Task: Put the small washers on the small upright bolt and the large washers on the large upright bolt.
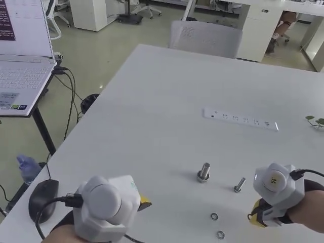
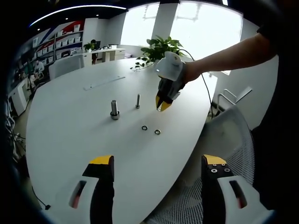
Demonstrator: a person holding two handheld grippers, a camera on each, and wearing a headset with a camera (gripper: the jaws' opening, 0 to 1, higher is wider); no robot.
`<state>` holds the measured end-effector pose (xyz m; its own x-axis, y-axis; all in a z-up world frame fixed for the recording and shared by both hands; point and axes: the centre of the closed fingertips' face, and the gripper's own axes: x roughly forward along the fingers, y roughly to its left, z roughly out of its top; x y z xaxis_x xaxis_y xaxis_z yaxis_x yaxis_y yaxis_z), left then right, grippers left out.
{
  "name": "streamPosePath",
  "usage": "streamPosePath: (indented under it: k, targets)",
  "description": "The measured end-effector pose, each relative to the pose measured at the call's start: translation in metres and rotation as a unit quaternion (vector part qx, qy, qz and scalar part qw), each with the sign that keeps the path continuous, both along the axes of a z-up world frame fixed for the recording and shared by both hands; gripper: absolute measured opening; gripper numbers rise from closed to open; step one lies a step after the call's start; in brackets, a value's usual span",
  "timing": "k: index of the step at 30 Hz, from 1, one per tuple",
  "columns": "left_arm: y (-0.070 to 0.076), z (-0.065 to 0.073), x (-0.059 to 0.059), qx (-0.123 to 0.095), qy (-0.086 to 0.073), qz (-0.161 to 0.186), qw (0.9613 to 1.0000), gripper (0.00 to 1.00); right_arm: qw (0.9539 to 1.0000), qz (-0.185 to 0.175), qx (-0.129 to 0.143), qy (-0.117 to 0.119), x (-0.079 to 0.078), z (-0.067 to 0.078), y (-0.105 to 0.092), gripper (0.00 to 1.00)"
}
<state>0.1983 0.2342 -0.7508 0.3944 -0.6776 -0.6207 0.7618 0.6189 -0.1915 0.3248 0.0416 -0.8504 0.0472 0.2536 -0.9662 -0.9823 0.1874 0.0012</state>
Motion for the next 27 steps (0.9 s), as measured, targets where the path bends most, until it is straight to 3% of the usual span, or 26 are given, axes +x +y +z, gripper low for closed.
streamPosePath:
  k: [4,15,20,27]
  targets:
    - [-0.005,0.001,0.001,0.001,-0.001,0.007,1.0,0.77,0.9999,-0.004,0.007,-0.015,0.011,0.011,-0.001,0.13]
    - [-0.013,0.003,-0.001,0.002,-0.005,0.013,0.9999,0.79,0.9997,-0.002,0.01,-0.024,0.036,0.037,0.001,0.13]
    - [-0.009,0.004,0.001,0.004,-0.012,0.021,0.9997,0.82,0.9994,0.0,0.011,-0.033,0.048,0.046,0.003,0.13]
    - [0.001,0.002,0.008,0.01,-0.023,0.035,0.9991,0.87,0.9992,-0.004,0.011,-0.038,0.06,0.048,0.006,0.13]
